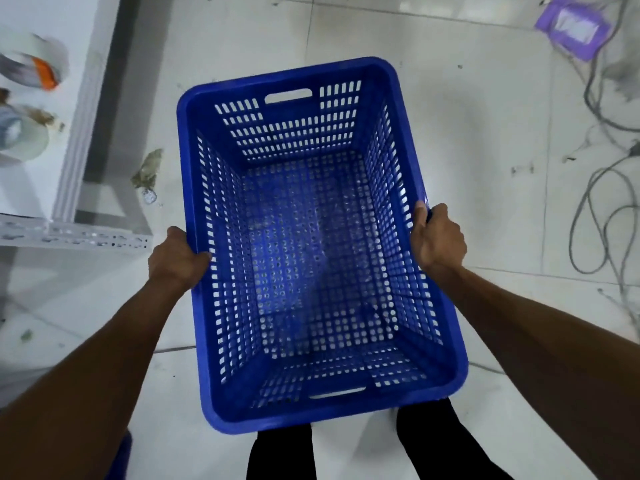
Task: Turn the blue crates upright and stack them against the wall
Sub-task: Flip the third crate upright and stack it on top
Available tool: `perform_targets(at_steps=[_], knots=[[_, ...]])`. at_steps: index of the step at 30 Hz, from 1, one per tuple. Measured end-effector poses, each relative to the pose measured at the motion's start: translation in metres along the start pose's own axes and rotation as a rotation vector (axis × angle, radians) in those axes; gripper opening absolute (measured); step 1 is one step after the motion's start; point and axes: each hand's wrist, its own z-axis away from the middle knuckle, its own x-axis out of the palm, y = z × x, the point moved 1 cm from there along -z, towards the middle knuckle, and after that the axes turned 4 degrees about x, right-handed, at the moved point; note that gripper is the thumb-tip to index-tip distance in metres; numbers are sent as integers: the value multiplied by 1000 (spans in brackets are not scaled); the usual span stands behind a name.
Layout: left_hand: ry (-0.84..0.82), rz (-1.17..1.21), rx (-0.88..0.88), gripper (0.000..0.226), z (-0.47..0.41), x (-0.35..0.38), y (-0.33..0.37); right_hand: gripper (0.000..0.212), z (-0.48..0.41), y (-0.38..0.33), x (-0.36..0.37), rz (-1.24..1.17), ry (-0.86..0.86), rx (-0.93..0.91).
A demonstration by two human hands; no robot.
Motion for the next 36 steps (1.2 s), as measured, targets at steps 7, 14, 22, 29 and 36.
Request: perform_targets(at_steps=[7, 14, 22, 29, 36], knots=[[-85, 185, 22, 49, 82, -52, -9, 52, 46, -1, -100, -10, 32, 44], [-3, 363, -73, 35, 249, -119, 9, 41, 98, -15, -226, 11, 20, -175], [199, 849, -341, 32, 412, -149, -8, 46, 136, -54, -327, 3, 50, -513], [375, 1218, -420, 32, 548, -150, -14, 46, 214, -122, -408, 64, 71, -864], [520, 1335, -469, 28, 634, -145, -61, 48, 317, -161, -415, 83, 79, -1061]])
